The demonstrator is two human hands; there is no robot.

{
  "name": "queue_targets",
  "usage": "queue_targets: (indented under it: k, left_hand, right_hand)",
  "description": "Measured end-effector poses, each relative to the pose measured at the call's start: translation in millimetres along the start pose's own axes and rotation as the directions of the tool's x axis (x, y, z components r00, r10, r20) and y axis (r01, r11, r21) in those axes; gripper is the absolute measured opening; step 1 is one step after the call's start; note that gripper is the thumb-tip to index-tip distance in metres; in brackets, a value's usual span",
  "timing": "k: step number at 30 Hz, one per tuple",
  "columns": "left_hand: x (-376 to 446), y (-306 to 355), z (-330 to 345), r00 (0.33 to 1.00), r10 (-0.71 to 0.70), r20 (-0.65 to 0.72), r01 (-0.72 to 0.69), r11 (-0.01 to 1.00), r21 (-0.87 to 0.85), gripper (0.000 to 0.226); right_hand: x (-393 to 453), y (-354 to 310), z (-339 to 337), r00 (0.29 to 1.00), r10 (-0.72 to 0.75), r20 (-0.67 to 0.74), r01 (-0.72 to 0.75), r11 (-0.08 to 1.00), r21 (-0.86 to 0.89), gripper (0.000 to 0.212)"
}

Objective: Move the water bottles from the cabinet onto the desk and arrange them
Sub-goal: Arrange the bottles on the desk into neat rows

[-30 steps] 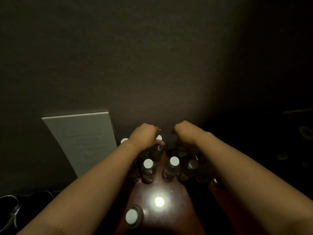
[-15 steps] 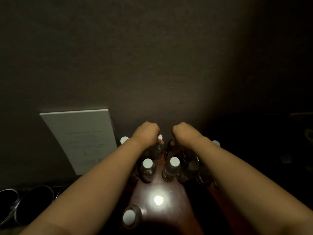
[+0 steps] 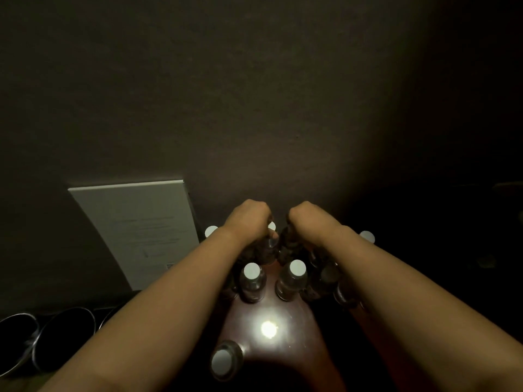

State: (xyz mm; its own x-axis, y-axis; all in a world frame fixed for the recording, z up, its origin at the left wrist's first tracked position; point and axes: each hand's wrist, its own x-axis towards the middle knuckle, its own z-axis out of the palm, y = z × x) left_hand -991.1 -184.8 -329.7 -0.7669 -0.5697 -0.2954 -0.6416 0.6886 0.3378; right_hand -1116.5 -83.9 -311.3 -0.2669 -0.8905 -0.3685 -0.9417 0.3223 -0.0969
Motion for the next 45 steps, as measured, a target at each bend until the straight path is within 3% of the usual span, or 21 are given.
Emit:
queue_targets:
  k: [11, 22, 28, 31, 34, 37, 40, 42, 45]
  left_hand:
    - [0.3, 1.9, -1.1, 1.000, 0.016, -0.002, -0.015, 1.000, 0.018, 0.050]
    - [-0.7, 4.5, -3.4, 0.999, 0.040, 0.021, -0.042, 0.993, 0.107, 0.037]
    - [-5.1, 2.6, -3.8, 0.999, 0.026, 0.022, -0.028, 0.995, 0.098, 0.042]
    - [-5.7, 4.9, -6.1, 0.999, 0.011, 0.042, -0.015, 0.996, 0.093, 0.041]
    - [-4.3, 12.9, -10.0, 0.998, 0.029, 0.053, -0.036, 0.991, 0.132, 0.042]
    - [-0.7, 25.7, -8.4, 0.992, 0.125, -0.023, -0.124, 0.990, 0.061, 0.066]
    - [3.4, 42.4, -3.9, 0.979, 0.201, -0.021, -0.201, 0.980, -0.003, 0.066]
    - [7.5, 51.0, 0.9, 0.979, 0.205, 0.018, -0.204, 0.979, -0.002, 0.055]
    - [11.6, 56.2, 5.9, 0.985, 0.168, 0.037, -0.168, 0.986, 0.012, 0.041]
  right_hand:
    - [1.5, 5.1, 0.6, 1.000, 0.006, -0.007, -0.006, 1.000, 0.010, 0.004]
    - [0.7, 2.2, 5.2, 0.998, 0.016, -0.053, -0.012, 0.997, 0.078, 0.013]
    - [-0.1, 2.7, 2.5, 1.000, 0.013, -0.026, -0.010, 0.995, 0.103, 0.013]
    - [-0.9, 4.5, -0.3, 1.000, 0.019, 0.017, -0.020, 0.994, 0.105, 0.022]
    - [-5.0, 15.7, -8.5, 1.000, 0.019, 0.019, -0.021, 0.993, 0.112, 0.046]
    - [-13.0, 37.6, -19.2, 0.998, 0.049, -0.043, -0.046, 0.997, 0.068, 0.050]
    - [-27.4, 56.2, -27.1, 0.993, 0.103, 0.062, -0.105, 0.994, 0.027, 0.059]
    - [-34.2, 61.5, -25.7, 0.986, 0.094, 0.134, -0.096, 0.995, 0.008, 0.052]
    - [-37.6, 64.1, -13.8, 0.991, 0.069, 0.112, -0.067, 0.998, -0.018, 0.028]
